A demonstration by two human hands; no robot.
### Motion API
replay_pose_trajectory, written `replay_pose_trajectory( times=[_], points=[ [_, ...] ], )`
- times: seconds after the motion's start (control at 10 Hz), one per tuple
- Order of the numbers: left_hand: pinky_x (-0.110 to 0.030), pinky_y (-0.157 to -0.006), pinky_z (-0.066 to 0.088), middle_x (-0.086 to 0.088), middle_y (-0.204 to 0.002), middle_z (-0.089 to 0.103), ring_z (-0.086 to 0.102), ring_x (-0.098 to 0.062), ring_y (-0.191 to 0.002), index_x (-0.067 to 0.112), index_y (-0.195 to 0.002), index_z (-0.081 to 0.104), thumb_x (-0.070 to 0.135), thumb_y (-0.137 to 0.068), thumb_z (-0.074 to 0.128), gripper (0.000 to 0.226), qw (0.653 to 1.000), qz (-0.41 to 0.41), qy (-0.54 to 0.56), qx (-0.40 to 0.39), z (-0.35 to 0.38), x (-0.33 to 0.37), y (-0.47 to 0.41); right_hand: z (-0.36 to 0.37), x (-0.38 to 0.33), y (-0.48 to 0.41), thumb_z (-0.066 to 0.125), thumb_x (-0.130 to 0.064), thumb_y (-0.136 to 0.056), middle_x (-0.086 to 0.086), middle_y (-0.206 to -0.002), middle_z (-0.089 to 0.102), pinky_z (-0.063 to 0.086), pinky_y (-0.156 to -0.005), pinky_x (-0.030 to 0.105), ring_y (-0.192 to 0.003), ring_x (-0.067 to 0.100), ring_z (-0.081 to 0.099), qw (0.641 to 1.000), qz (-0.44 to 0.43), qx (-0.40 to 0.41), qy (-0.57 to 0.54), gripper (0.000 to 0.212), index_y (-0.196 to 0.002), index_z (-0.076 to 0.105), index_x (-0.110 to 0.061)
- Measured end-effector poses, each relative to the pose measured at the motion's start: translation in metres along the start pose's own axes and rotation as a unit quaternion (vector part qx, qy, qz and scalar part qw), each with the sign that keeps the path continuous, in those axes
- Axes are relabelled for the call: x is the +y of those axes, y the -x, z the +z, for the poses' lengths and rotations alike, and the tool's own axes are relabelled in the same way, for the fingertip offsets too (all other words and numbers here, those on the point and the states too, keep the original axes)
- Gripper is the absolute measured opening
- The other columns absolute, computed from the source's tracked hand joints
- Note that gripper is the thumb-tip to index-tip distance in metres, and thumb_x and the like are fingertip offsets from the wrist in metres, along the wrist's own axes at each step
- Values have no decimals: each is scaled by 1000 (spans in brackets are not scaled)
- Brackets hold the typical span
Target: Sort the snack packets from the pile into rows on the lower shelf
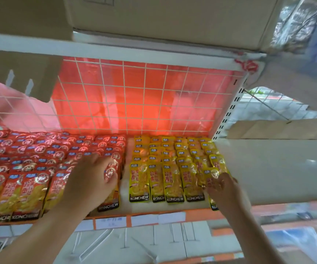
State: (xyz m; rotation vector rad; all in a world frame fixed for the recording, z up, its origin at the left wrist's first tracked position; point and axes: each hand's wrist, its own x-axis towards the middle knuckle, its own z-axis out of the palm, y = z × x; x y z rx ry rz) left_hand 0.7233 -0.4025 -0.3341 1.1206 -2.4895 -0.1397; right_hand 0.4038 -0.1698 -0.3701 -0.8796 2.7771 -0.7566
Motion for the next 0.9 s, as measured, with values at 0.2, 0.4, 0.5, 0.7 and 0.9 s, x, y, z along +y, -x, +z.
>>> replay_pose_trajectory(
  times=[0.2, 0.4, 0.5, 0.7, 0.9],
  points=[
    [-36, -73, 53, 5, -94, 64, 63, -23, -88, 22, -109, 74, 26, -81, 77, 28, 992, 89, 87, 5, 29, 57, 3, -2, 4, -18, 74, -37, -83, 0, -88, 49, 33, -57, 33, -71, 32, 50, 1000, -4, 6, 13, 29, -101, 58, -20],
    [-42, -84, 54, 6, -99, 66, 62, -24, -97, 23, -111, 73, 33, -84, 71, 29, 989, 90, 109, -34, 55, 107, 1, 8, -5, -30, 66, -48, -87, 9, -108, 60, 37, -69, 35, -102, 37, 56, 998, -36, -1, 57, 43, -116, 57, -18],
    [-38, -81, 53, 9, -100, 65, 61, -21, -98, 24, -112, 72, 29, -84, 78, 29, 989, 79, 117, -36, 65, 121, -1, 13, -2, -28, 61, -51, -89, 7, -112, 59, 40, -69, 35, -102, 35, 59, 995, -51, -14, 85, 42, -117, 57, -20],
    [-39, -86, 51, 10, -105, 65, 58, -21, -103, 24, -113, 71, 29, -85, 77, 28, 989, 56, 131, -38, 73, 138, -3, 13, 7, -25, 65, -55, -87, 3, -111, 53, 48, -71, 35, -99, 30, 58, 994, -71, -38, 73, 44, -116, 57, -22],
    [-39, -85, 54, 10, -106, 66, 60, -18, -103, 24, -115, 71, 29, -85, 75, 31, 986, 59, 157, -7, 78, 152, -6, 7, 12, -33, 72, -50, -85, 1, -101, 53, 47, -68, 34, -92, 31, 59, 990, -135, -7, 28, 37, -105, 62, -21]
  ],
)
